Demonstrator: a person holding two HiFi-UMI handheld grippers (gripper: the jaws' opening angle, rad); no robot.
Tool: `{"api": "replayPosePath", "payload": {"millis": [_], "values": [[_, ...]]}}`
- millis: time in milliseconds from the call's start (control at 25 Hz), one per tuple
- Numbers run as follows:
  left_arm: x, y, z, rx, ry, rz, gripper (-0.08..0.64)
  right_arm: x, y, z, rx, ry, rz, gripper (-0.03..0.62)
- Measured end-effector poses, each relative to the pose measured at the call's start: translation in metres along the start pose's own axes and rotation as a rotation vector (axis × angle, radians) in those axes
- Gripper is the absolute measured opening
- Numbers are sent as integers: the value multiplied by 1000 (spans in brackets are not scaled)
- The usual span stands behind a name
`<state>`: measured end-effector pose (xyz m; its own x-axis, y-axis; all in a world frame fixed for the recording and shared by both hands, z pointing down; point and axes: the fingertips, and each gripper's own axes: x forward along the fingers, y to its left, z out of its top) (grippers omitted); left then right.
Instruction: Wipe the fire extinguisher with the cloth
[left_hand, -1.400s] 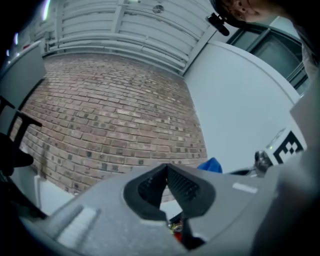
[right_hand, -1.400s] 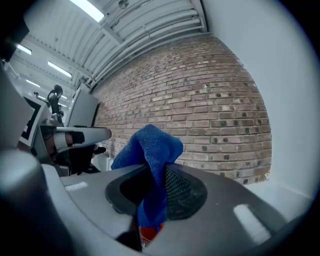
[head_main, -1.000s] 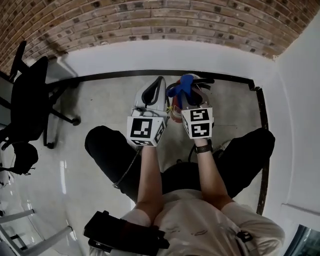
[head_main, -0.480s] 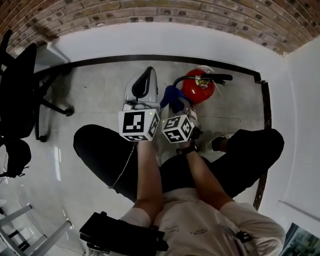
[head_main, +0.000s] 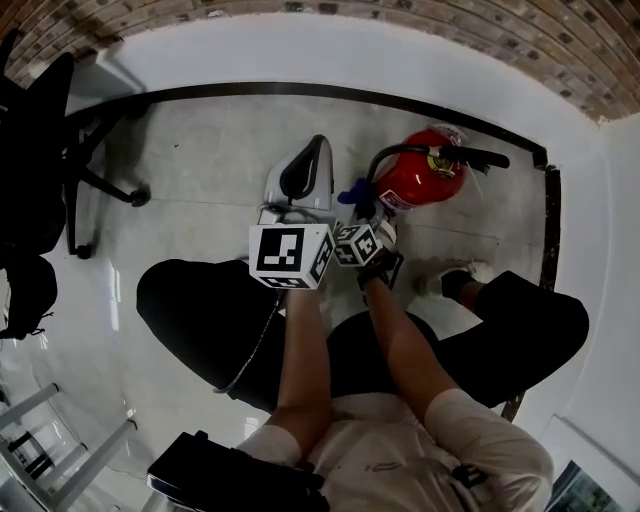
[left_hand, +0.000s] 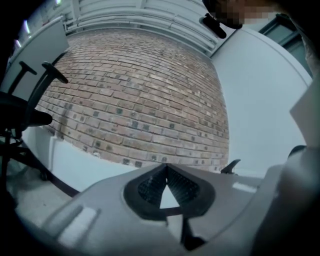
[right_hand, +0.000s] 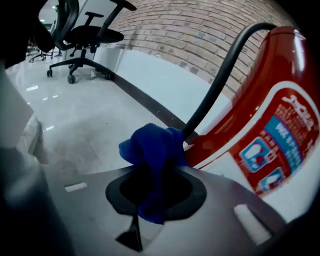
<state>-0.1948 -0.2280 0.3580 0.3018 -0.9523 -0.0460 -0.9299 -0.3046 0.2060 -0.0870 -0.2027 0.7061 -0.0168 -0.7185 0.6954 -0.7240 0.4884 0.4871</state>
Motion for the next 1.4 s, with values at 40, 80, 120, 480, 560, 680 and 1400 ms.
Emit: {"api": "replayPosePath", "payload": {"millis": [40,80,120,480,560,680,1400], "values": [[-1,1,-1,3,3,3,0,7,4,-2,-18,4,-11,64],[-1,2,-2,10,5,7,0,14,9,-2,-40,5,-21,63],[-2,2,-4,19,9,9,0,22,15,-5,-61,16,-21,64],[-10,-2,-7,103,42,12,0,72,63,-71,-83,193,226,64],[-9,-9,-4,121,35,-7,0,63,63,-65,-9,185,279,65],[-6,-28,-1,143,20,-55,0,17,43,-46,176,137,370,66],[-13,-63,6,187,-29,-99,0,-223,-198,124,234,-513,-123,72]]}}
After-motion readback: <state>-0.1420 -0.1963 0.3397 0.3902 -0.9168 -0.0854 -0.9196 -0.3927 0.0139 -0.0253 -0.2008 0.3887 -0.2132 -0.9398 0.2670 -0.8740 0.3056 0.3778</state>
